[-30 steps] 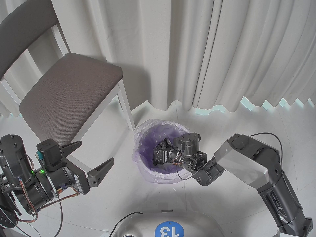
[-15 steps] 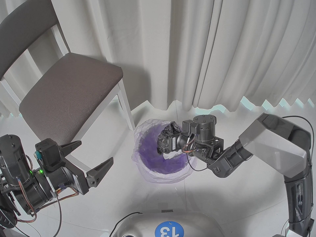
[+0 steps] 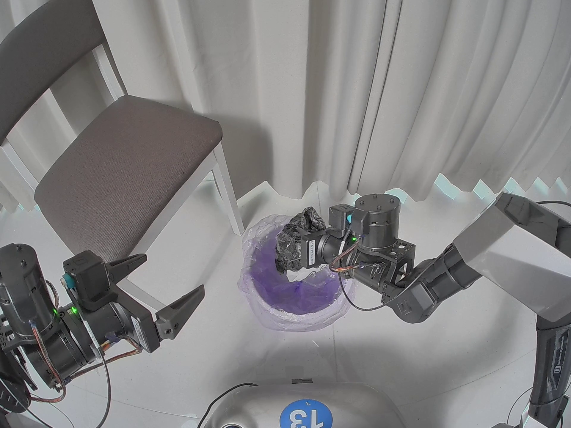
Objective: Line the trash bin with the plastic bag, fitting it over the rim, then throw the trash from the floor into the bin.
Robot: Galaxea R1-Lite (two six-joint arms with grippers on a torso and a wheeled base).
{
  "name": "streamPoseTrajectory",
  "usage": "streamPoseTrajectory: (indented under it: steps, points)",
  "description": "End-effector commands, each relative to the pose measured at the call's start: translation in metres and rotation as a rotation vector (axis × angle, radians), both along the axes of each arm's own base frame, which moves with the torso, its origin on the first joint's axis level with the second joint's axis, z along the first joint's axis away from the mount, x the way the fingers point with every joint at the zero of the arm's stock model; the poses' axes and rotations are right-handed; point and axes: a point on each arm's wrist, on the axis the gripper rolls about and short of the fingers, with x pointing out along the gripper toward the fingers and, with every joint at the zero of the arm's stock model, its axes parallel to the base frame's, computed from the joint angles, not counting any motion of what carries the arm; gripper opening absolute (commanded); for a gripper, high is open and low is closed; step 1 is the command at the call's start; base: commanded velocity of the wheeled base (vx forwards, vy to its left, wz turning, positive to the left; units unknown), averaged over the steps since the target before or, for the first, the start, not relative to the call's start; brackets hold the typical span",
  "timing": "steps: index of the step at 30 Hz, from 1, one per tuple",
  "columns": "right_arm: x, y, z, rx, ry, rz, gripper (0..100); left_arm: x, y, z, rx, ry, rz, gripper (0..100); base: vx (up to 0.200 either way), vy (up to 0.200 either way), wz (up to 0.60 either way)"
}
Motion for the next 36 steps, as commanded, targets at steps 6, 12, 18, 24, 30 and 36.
streamPoseTrajectory:
  steps: [6, 12, 18, 24, 30, 36]
  points:
    - [-0.007, 0.009, 0.003, 0.003, -0.004, 0.026, 0, 0.0, 0.0, 0.0, -0.001, -0.001, 0.001, 100, 0.0, 0.0, 0.0]
    - [-0.006, 0.009, 0.001, 0.0, 0.0, 0.025, 0, 0.0, 0.0, 0.0, 0.0, -0.002, 0.001, 100, 0.0, 0.0, 0.0]
    - [0.0, 0.006, 0.0, 0.008, 0.002, 0.011, 0, 0.0, 0.0, 0.0, 0.001, -0.001, 0.001, 100, 0.0, 0.0, 0.0]
    - [0.001, 0.007, -0.005, 0.01, 0.005, 0.008, 100, 0.001, 0.0, -0.001, 0.004, 0.003, 0.002, 100, 0.0, 0.0, 0.0]
    - [0.003, 0.005, -0.004, 0.012, -0.001, 0.003, 100, 0.001, 0.0, -0.001, 0.003, 0.002, 0.002, 100, 0.0, 0.0, 0.0]
    - [0.002, 0.006, -0.004, 0.014, -0.002, 0.003, 100, 0.0, 0.0, 0.0, 0.001, -0.001, -0.001, 100, 0.0, 0.0, 0.0]
